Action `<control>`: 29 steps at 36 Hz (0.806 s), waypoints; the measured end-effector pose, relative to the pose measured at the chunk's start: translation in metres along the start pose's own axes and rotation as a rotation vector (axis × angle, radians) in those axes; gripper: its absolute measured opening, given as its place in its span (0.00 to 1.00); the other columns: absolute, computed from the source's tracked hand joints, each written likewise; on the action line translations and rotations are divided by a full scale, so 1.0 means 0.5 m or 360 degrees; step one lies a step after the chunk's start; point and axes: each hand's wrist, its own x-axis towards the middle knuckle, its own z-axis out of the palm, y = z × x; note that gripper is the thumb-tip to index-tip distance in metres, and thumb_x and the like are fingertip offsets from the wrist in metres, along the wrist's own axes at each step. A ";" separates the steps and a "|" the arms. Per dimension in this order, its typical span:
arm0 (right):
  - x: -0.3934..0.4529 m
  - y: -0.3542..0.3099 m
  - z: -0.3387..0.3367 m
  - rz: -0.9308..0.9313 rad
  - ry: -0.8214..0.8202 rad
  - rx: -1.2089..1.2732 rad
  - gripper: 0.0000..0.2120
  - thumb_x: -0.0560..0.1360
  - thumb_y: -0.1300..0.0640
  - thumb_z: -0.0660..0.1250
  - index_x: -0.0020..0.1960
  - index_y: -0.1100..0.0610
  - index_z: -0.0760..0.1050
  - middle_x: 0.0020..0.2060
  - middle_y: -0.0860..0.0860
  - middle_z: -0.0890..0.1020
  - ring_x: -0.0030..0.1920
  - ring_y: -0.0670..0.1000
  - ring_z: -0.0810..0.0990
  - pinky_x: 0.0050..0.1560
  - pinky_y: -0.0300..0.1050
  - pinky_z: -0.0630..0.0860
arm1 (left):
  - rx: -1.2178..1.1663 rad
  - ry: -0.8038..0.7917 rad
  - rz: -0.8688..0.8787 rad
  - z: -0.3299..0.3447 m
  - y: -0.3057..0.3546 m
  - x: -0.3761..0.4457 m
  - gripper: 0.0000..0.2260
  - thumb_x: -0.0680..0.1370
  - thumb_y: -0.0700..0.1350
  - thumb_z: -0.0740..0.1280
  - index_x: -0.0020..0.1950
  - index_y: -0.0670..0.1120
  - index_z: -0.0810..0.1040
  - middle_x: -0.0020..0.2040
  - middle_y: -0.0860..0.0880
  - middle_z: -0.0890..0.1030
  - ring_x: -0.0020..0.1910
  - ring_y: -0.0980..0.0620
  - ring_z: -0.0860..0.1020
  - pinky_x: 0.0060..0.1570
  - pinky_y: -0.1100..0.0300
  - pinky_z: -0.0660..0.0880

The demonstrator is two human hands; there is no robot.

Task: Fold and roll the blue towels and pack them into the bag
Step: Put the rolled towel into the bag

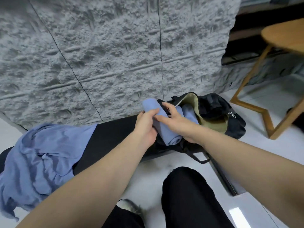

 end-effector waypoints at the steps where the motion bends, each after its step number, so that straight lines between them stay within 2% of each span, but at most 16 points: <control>1: 0.001 0.003 -0.016 0.0023 -0.0015 -0.0003 0.37 0.68 0.33 0.67 0.74 0.35 0.57 0.66 0.46 0.72 0.64 0.49 0.74 0.67 0.48 0.71 | 0.0033 0.0006 -0.0005 0.014 -0.004 0.002 0.21 0.73 0.40 0.71 0.65 0.42 0.73 0.58 0.39 0.81 0.54 0.42 0.83 0.57 0.46 0.79; 2: 0.000 0.005 -0.031 0.0038 -0.0049 0.0005 0.37 0.67 0.32 0.67 0.74 0.36 0.59 0.67 0.46 0.72 0.65 0.48 0.74 0.67 0.49 0.71 | 0.0071 0.0012 -0.0012 0.028 -0.008 0.004 0.21 0.73 0.41 0.71 0.65 0.42 0.73 0.58 0.39 0.81 0.54 0.43 0.82 0.56 0.47 0.79; 4: -0.004 0.009 -0.062 0.0030 -0.0106 0.0031 0.32 0.73 0.37 0.66 0.74 0.41 0.61 0.68 0.46 0.73 0.64 0.47 0.75 0.67 0.49 0.72 | 0.0140 0.0005 -0.0035 0.056 -0.017 0.009 0.20 0.74 0.42 0.70 0.65 0.42 0.74 0.58 0.41 0.82 0.54 0.44 0.82 0.54 0.50 0.80; 6: -0.013 0.010 -0.095 0.0023 -0.0123 0.0069 0.24 0.79 0.45 0.65 0.73 0.46 0.65 0.65 0.48 0.76 0.61 0.48 0.78 0.64 0.47 0.74 | 0.0220 -0.0013 -0.0066 0.082 -0.026 0.010 0.18 0.76 0.43 0.68 0.65 0.42 0.75 0.57 0.41 0.82 0.54 0.44 0.82 0.57 0.49 0.79; 9: -0.022 0.021 -0.147 0.0084 -0.0149 0.0084 0.18 0.80 0.47 0.64 0.68 0.47 0.71 0.58 0.50 0.81 0.56 0.51 0.82 0.61 0.50 0.77 | 0.0385 -0.0055 -0.0109 0.116 -0.034 0.011 0.17 0.78 0.43 0.65 0.67 0.41 0.73 0.60 0.41 0.80 0.57 0.44 0.80 0.61 0.48 0.76; 14: -0.026 0.052 -0.213 0.0291 -0.0083 0.0050 0.14 0.80 0.47 0.63 0.63 0.50 0.76 0.56 0.56 0.83 0.57 0.58 0.82 0.62 0.56 0.75 | 0.0671 -0.0039 -0.0032 0.164 -0.045 0.018 0.22 0.79 0.44 0.62 0.73 0.44 0.67 0.70 0.43 0.72 0.66 0.45 0.73 0.68 0.50 0.70; 16: -0.028 0.065 -0.230 0.0402 -0.0008 0.0017 0.16 0.79 0.46 0.64 0.62 0.53 0.77 0.55 0.58 0.83 0.55 0.60 0.82 0.57 0.54 0.77 | 0.0883 -0.0030 0.0090 0.181 -0.054 0.029 0.23 0.79 0.45 0.62 0.75 0.46 0.65 0.71 0.46 0.70 0.67 0.46 0.71 0.67 0.53 0.68; 17: -0.028 0.072 -0.237 0.0470 0.0053 0.0014 0.17 0.78 0.45 0.65 0.61 0.55 0.77 0.53 0.59 0.83 0.53 0.59 0.83 0.52 0.52 0.78 | 0.0996 -0.0024 0.0162 0.188 -0.059 0.035 0.23 0.80 0.45 0.61 0.75 0.48 0.64 0.70 0.48 0.70 0.65 0.48 0.72 0.63 0.56 0.69; 18: -0.028 0.079 -0.244 0.0536 0.0104 0.0007 0.19 0.77 0.45 0.65 0.59 0.57 0.77 0.52 0.59 0.83 0.50 0.58 0.83 0.47 0.50 0.77 | 0.1061 -0.0027 0.0233 0.195 -0.061 0.037 0.20 0.80 0.44 0.59 0.73 0.49 0.67 0.63 0.49 0.73 0.58 0.51 0.74 0.54 0.60 0.70; 20: -0.028 0.092 -0.256 0.0649 0.0154 0.0002 0.19 0.77 0.45 0.65 0.56 0.61 0.77 0.49 0.60 0.83 0.45 0.58 0.83 0.41 0.46 0.77 | 0.1197 -0.0080 0.0309 0.212 -0.062 0.046 0.08 0.80 0.41 0.57 0.53 0.52 0.73 0.43 0.52 0.71 0.38 0.55 0.69 0.37 0.62 0.64; 21: -0.028 0.096 -0.261 0.0697 0.0156 0.0015 0.19 0.77 0.45 0.65 0.55 0.62 0.76 0.46 0.60 0.83 0.42 0.58 0.82 0.38 0.45 0.76 | 0.1289 -0.0117 0.0337 0.219 -0.064 0.051 0.10 0.79 0.39 0.56 0.43 0.52 0.72 0.38 0.53 0.69 0.34 0.55 0.66 0.35 0.61 0.62; 22: -0.027 0.098 -0.265 0.0741 0.0152 0.0043 0.19 0.78 0.45 0.65 0.53 0.62 0.76 0.43 0.60 0.82 0.38 0.57 0.81 0.35 0.44 0.75 | 0.1379 -0.0171 0.0330 0.225 -0.068 0.054 0.12 0.78 0.38 0.56 0.38 0.51 0.71 0.37 0.52 0.71 0.35 0.54 0.69 0.36 0.60 0.66; 23: -0.026 0.100 -0.270 0.0781 0.0146 0.0088 0.18 0.78 0.46 0.65 0.51 0.62 0.75 0.39 0.59 0.81 0.34 0.56 0.80 0.33 0.43 0.74 | 0.1453 -0.0221 0.0319 0.231 -0.073 0.058 0.14 0.78 0.37 0.56 0.37 0.50 0.74 0.39 0.51 0.76 0.40 0.51 0.74 0.41 0.59 0.73; 25: -0.023 0.101 -0.278 0.0845 0.0101 0.0238 0.14 0.79 0.50 0.63 0.44 0.61 0.74 0.32 0.57 0.77 0.28 0.54 0.76 0.30 0.41 0.72 | 0.1506 -0.0299 0.0327 0.244 -0.082 0.066 0.15 0.77 0.36 0.57 0.37 0.47 0.79 0.43 0.48 0.83 0.50 0.49 0.80 0.55 0.55 0.77; 27: -0.018 0.101 -0.285 0.0887 0.0044 0.0415 0.14 0.80 0.54 0.60 0.38 0.60 0.71 0.27 0.54 0.73 0.24 0.51 0.72 0.26 0.37 0.70 | 0.1554 -0.0337 0.0348 0.258 -0.089 0.075 0.13 0.75 0.34 0.59 0.37 0.45 0.81 0.45 0.46 0.85 0.49 0.49 0.81 0.56 0.57 0.77; 29: -0.015 0.103 -0.291 0.0915 0.0047 0.0503 0.16 0.81 0.56 0.58 0.35 0.60 0.70 0.25 0.53 0.72 0.21 0.50 0.71 0.24 0.35 0.69 | 0.1692 -0.0376 0.0382 0.267 -0.093 0.090 0.10 0.75 0.35 0.61 0.45 0.40 0.83 0.49 0.43 0.84 0.48 0.47 0.81 0.52 0.57 0.77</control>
